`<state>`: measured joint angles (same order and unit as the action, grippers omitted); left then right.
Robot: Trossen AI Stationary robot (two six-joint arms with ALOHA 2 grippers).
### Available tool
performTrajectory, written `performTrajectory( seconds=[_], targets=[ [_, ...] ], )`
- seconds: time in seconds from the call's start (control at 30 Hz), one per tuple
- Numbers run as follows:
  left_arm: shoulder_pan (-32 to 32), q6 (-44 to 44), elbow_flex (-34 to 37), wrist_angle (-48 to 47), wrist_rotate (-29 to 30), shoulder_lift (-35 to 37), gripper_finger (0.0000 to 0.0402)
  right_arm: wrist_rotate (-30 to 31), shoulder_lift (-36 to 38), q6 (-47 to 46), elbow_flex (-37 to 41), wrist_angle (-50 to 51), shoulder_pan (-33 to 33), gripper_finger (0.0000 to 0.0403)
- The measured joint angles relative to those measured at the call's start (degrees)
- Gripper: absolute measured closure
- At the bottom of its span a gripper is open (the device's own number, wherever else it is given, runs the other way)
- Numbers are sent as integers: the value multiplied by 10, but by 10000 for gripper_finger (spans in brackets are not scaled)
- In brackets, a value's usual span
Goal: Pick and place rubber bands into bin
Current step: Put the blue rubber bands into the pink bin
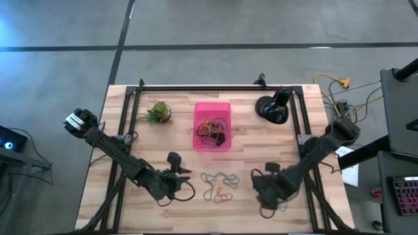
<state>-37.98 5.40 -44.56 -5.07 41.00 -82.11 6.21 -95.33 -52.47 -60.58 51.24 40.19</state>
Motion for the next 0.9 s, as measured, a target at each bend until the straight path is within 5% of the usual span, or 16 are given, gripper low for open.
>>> performTrajectory(
  seconds=[0.4,0.9],
  targets=[
    [0,-1,0,1,0,0,291,33,0,-209,51,40,92,330],
    [0,-3,0,1,0,0,291,45,1,-248,115,8,98,284]
  ],
)
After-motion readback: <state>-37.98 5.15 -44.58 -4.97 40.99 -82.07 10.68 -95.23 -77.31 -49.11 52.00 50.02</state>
